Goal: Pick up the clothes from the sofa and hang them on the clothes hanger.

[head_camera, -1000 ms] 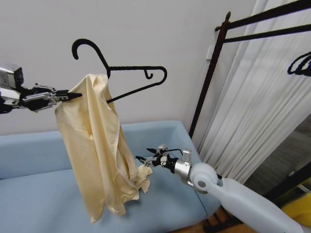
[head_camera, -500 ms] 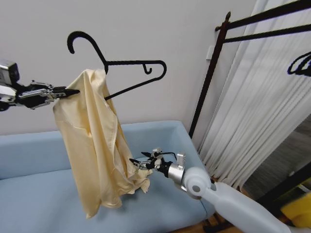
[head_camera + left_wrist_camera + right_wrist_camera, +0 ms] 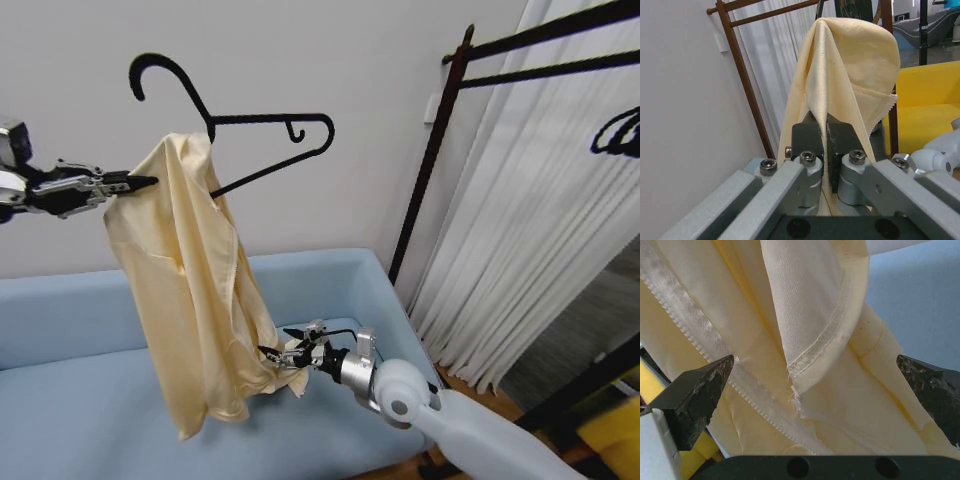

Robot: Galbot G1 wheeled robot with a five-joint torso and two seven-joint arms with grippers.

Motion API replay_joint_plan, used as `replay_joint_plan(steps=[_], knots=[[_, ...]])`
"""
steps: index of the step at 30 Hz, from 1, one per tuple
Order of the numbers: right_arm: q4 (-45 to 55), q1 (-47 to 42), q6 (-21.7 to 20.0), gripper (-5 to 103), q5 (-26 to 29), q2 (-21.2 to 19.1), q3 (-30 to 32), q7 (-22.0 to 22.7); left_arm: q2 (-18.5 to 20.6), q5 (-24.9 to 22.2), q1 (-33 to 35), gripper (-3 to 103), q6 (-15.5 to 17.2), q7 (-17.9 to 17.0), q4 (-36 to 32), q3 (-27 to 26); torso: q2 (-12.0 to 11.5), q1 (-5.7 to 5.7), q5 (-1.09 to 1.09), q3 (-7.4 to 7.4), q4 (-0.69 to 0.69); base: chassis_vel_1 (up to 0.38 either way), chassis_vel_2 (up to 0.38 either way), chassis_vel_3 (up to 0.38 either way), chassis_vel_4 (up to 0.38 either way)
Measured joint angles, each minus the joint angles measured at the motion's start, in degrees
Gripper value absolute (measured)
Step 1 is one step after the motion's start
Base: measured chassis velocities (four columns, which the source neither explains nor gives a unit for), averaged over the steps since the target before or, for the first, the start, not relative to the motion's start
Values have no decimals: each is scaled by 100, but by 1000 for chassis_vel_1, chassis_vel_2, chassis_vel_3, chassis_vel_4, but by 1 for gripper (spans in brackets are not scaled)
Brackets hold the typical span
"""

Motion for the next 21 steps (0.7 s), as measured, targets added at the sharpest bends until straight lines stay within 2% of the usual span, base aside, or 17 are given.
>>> replay_joint_plan(steps=[1, 4, 8, 10, 14, 17, 18, 20, 21], knots=[[-25, -1, 5, 103, -28, 34, -7, -12, 9, -17, -6, 2, 0, -3, 5, 0, 0, 0, 0, 0, 0, 0, 0, 0, 0], [-55, -1, 14, 100, -57, 76, -20, -24, 16, -32, -11, 2, 0, -4, 7, 0, 0, 0, 0, 0, 0, 0, 0, 0, 0], [-140, 47, 62, 82, -105, 164, -36, -63, 5, -54, -12, 2, 0, -5, -16, 0, 0, 0, 0, 0, 0, 0, 0, 0, 0], [-149, 59, 68, 82, -105, 165, -36, -65, 2, -55, -12, 2, 0, -5, -22, 0, 0, 0, 0, 0, 0, 0, 0, 0, 0], [-177, 94, 110, 60, -127, 152, -42, -68, -7, -71, -27, 2, 0, -21, -23, -1, 0, 0, 0, 0, 0, 0, 0, 0, 0], [-190, 95, 126, 60, -143, 145, -48, -71, -6, -77, -35, 2, 0, -31, -19, -1, 0, 0, 0, 0, 0, 0, 0, 0, 0], [-215, 101, 144, 49, -158, 139, -51, -75, 2, -105, -55, 2, 0, -86, -18, -2, 0, 0, 0, 0, 0, 0, 0, 0, 0], [-221, 115, 155, 37, -162, 123, -52, -75, 8, -161, -78, 2, 0, -122, -25, -2, 0, 0, 0, 0, 0, 0, 0, 0, 0], [-221, 115, 155, 37, -162, 123, -52, -75, 8, -161, -78, 2, 0, -122, -25, -2, 0, 0, 0, 0, 0, 0, 0, 0, 0]])
